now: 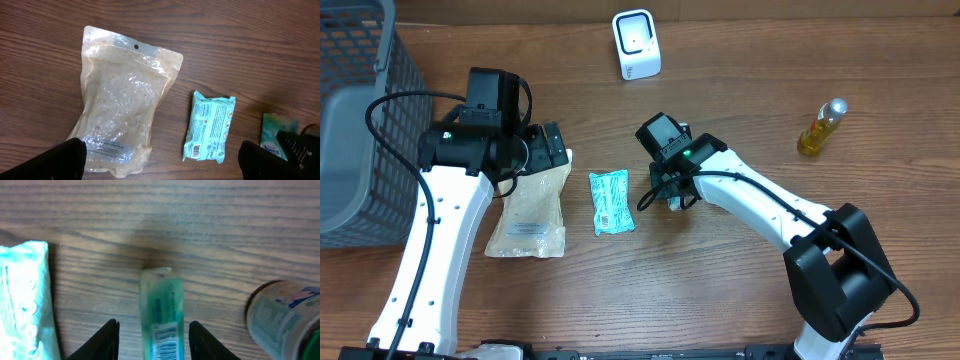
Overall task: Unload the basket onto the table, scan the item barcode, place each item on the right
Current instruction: 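Close the right gripper on the small tissue pack's end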
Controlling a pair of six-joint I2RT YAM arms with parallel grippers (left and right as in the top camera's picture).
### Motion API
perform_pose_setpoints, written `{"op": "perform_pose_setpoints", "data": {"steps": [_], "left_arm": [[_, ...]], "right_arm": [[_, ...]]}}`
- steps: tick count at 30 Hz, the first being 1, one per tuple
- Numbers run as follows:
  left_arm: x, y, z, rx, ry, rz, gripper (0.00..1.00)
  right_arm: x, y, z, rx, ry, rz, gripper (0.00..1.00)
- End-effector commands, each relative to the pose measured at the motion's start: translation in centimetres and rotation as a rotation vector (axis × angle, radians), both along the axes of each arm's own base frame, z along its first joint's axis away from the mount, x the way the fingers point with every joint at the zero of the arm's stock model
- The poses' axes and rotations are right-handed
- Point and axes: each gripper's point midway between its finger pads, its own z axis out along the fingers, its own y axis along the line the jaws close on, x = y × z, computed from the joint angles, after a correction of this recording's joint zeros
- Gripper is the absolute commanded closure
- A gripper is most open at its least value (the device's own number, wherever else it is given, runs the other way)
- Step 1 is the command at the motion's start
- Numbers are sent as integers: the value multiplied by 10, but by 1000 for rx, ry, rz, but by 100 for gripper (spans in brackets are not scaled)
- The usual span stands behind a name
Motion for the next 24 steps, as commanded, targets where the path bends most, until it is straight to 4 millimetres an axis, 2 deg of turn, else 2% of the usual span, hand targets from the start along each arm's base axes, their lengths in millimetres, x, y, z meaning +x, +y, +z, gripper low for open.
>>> {"op": "perform_pose_setpoints", "data": {"steps": [1,4,6,7,10,11,24], "left_arm": [[2,2,3,8,-10,-2,1],[2,2,3,8,-10,-2,0],[2,2,3,7,-10,-2,0],[2,2,3,8,-10,-1,0],[2,2,3,7,-10,-2,1],[2,2,3,7,-10,-2,0],[2,2,3,7,-10,-2,0]], "right_arm": [[16,-11,2,-47,-73,-35,58],[25,-10,5,-22,-104,-47,59],[29,-11,6,-16,-113,-54,66],[30,-11,6,-16,-113,-57,70],[30,-16,6,-21,-107,-66,92],[30,-18,5,-23,-104,-69,96],[11,-32,-2,-70,-12,-69,96]]}}
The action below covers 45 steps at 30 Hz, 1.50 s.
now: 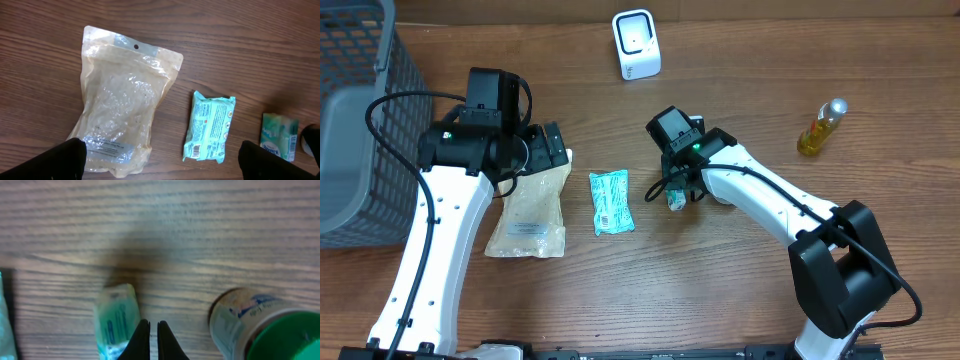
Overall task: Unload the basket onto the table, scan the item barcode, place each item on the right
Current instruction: 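Close the right gripper on the small tissue pack's end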
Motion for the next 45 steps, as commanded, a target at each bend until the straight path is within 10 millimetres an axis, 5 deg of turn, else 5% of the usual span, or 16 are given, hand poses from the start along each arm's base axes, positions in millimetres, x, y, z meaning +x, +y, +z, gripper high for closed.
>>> {"op": "perform_pose_setpoints", "data": {"steps": [1,19,33,37,38,39,45], "left_arm": [[2,2,3,8,-10,-1,0],[2,2,3,8,-10,-1,1],[1,2,3,8,-10,-3,0],[2,2,3,8,-10,-1,0],[2,2,3,7,-10,-1,1],[1,2,3,8,-10,-2,0],[2,2,3,8,-10,-1,0]], "right_arm": [[-4,-4,-3,-7,21,-5,96],[-24,2,-9,38,122,13,91],[-29,27,-8,169,165,48,88],[-27,28,-8,175,159,49,81],[-29,29,-8,182,170,51,67],[-31,31,-8,190,176,53,65],[-29,33,-8,205,173,55,63]]}}
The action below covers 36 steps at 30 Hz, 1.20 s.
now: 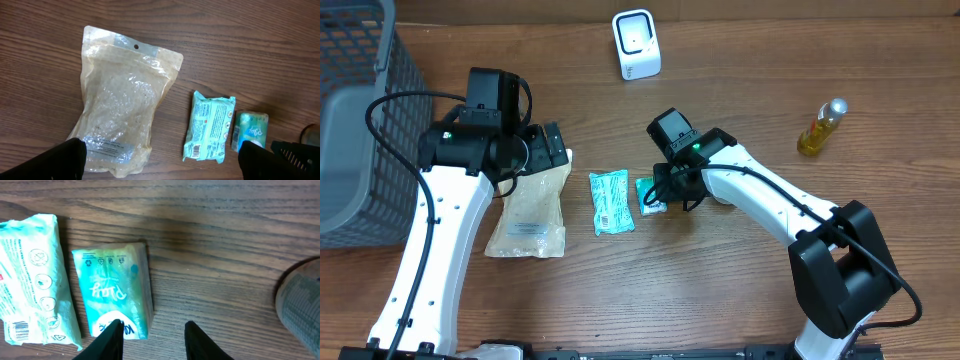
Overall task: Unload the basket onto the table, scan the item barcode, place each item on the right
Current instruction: 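Close the right gripper on the small tissue pack's end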
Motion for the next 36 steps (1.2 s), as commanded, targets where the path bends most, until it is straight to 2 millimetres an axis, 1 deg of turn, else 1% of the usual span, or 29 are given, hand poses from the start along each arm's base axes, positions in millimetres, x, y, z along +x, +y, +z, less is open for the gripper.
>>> {"op": "perform_pose_setpoints", "data": {"steps": [1,4,8,14,16,19,21,24,26,33,34,36], "left_arm": [[2,2,3,8,-10,-1,0],[2,2,3,8,-10,-1,0],[2,2,3,8,-10,-1,0],[2,2,3,7,-10,-1,0],[2,2,3,7,-10,-1,0],[2,2,3,8,-10,-1,0],[2,2,3,8,-10,-1,1],[2,2,3,8,-10,-1,0],[2,2,3,7,-10,-1,0],[2,2,3,8,-10,-1,0],[2,2,3,7,-10,-1,1],[2,2,3,7,-10,-1,0]], "right_arm": [[0,0,-2,10,9,-2,63],[-1,2,-2,20,15,4,64],[-6,10,-1,58,32,59,63],[-1,12,-2,66,17,57,63],[-1,12,-5,63,22,57,64],[-1,11,-16,50,43,56,64],[-2,11,-23,42,56,55,68],[-1,12,-30,39,60,55,71],[2,12,-32,41,56,53,71],[7,5,-32,45,57,29,73],[7,6,-32,60,65,26,74],[7,8,-31,80,71,26,79]]}}
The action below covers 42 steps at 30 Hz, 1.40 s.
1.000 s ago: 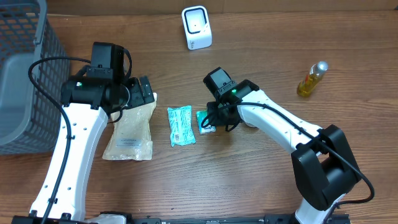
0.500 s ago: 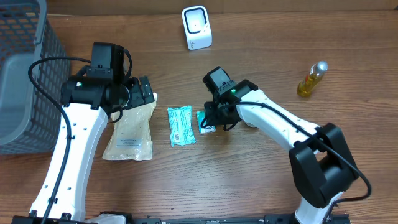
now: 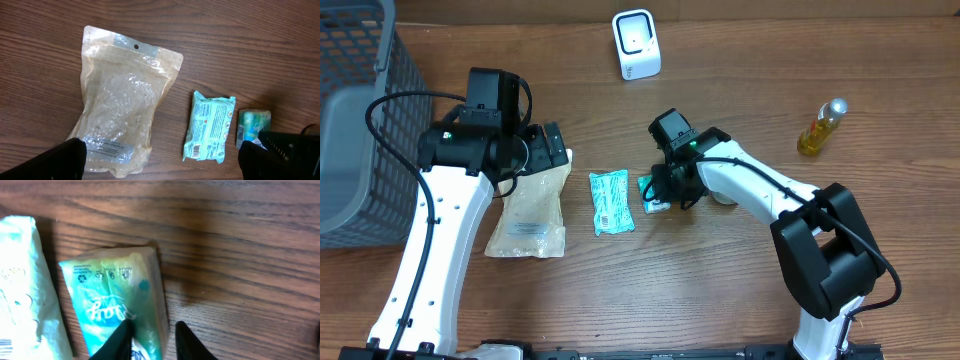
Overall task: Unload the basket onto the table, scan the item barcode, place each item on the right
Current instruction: 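Close the right gripper on the small tissue pack's end, then lift the tissue pack and rotate it with the right gripper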
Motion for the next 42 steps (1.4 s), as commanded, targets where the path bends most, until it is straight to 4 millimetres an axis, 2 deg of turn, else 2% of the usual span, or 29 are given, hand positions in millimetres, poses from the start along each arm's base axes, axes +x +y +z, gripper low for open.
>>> {"op": "perform_pose_setpoints", "data": {"steps": [1,4,10,19,30,37,42], "left_arm": [[2,2,3,8,-10,-1,0],[2,2,3,7,-10,-1,0],[2,2,3,8,-10,-1,1],[2,2,3,8,-10,-1,0],[2,2,3,8,-10,-1,0],[2,2,3,8,-10,-1,1],[2,2,3,7,-10,-1,0]], "right_arm": [[2,1,-1,31,14,-9,82],[4,1,2,38,9,-12,81],[9,-1,14,63,-20,-19,75],[20,-6,16,70,-51,-14,75],[22,-7,16,72,-56,-16,75],[19,-8,10,65,-44,-16,75],[11,-11,-8,75,-36,-18,80]]}}
